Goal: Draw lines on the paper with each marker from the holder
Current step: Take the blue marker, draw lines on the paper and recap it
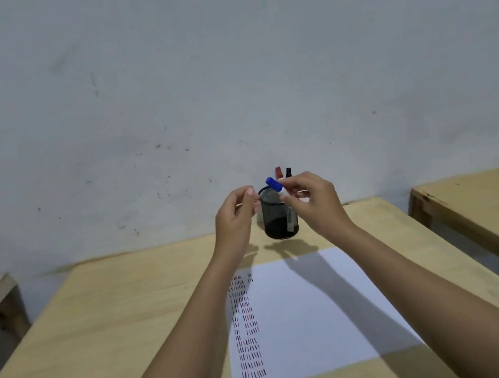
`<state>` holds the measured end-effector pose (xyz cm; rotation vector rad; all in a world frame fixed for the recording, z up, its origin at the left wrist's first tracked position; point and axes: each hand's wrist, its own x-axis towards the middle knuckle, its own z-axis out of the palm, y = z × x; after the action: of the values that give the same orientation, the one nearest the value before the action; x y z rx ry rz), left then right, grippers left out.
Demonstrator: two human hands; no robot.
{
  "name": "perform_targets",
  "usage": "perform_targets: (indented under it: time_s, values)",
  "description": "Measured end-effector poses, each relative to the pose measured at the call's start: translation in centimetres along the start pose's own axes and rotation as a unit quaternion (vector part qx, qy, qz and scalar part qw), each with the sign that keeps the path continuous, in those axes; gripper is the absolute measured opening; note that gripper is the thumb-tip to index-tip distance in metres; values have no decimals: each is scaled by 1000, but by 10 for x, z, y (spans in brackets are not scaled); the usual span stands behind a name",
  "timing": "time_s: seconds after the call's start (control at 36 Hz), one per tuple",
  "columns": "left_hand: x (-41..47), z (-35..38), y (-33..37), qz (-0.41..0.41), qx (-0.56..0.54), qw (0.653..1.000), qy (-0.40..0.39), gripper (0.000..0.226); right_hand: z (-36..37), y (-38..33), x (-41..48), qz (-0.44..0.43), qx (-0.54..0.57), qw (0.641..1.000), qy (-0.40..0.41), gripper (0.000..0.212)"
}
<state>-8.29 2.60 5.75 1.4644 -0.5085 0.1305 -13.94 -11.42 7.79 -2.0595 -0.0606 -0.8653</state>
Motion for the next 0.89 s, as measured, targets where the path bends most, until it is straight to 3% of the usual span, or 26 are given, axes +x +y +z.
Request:
perform_targets:
  time_s: [0.25, 0.42, 0.64, 0.72, 0.81, 0.89]
  values:
    - [-34, -7, 12, 20, 124, 992, -29, 9, 2, -10, -33, -33, -78, 991, -101, 21]
    - [-49, -17, 16, -1, 96, 995, -8, 9, 3, -14, -46, -43, -89, 986, -134, 20]
    - [-57, -45, 14, -62, -27, 996, 50, 8, -11, -5, -52, 18, -21, 990, -140, 12]
    - [-61, -54, 10, -81, -71, 992, 69, 13, -14, -3, -53, 56, 32, 990, -122, 14]
    - [-63, -58, 7, -109, -104, 986, 77, 11, -10, -2, -57, 127, 162, 975, -83, 13]
    - [-65, -54, 7, -128, -130, 980, 74, 9, 1, -6, -63, 209, 367, 906, -26, 9]
